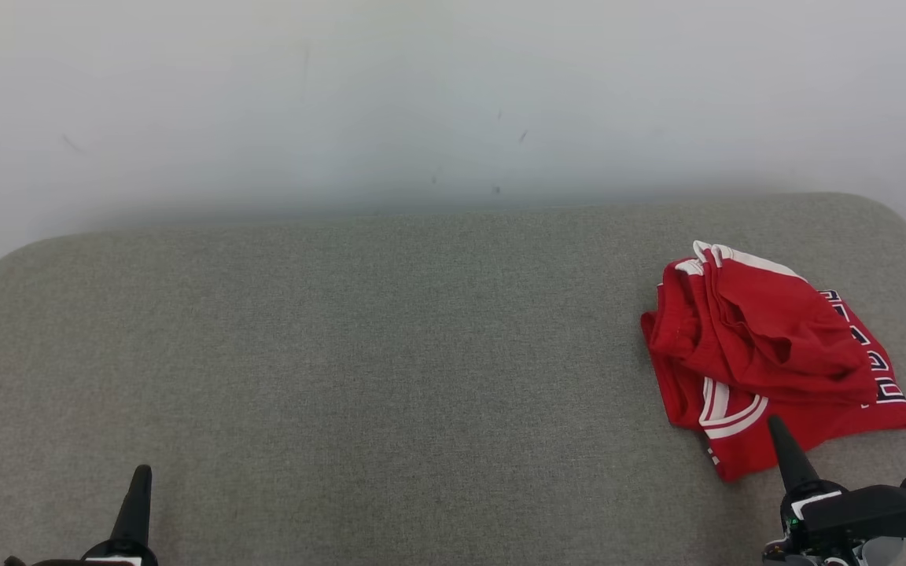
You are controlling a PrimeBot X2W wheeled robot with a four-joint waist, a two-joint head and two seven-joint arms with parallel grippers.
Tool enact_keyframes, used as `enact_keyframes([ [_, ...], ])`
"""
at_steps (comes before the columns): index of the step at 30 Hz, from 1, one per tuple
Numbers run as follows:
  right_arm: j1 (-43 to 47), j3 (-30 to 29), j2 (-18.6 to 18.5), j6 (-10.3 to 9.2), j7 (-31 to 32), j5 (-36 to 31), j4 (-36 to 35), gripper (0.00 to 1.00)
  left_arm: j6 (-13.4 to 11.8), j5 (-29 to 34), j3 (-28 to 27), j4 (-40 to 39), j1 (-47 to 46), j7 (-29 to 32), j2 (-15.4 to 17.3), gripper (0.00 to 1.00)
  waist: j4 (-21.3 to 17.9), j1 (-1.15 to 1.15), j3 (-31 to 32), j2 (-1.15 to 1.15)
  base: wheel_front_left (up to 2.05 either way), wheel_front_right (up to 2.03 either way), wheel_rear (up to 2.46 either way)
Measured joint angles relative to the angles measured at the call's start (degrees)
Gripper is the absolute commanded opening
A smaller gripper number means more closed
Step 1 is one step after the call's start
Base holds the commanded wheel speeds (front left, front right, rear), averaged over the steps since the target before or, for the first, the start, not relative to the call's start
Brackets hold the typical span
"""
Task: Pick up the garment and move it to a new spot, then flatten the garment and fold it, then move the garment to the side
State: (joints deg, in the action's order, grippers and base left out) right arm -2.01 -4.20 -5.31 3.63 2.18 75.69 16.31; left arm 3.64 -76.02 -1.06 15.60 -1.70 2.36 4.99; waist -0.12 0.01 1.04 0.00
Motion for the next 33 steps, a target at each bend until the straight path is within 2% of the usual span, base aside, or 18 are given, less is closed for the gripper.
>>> enact_keyframes([
  [22,-2.37,-3.32,2.5,3.01,4.21,14.96,0.68,0.0,3.43,-14.66,-3.93,1.33,-2.64,3.9,-2.64,0.0,0.11,0.0,-1.11,0.0,0.0,0.0,0.0],
  [33,-2.47,-3.39,2.72,3.26,4.38,16.04,0.7,0.0,3.43,-15.28,-4.08,1.44,-2.7,4.15,-2.78,0.0,0.12,0.0,-1.14,0.0,0.0,0.0,0.0],
])
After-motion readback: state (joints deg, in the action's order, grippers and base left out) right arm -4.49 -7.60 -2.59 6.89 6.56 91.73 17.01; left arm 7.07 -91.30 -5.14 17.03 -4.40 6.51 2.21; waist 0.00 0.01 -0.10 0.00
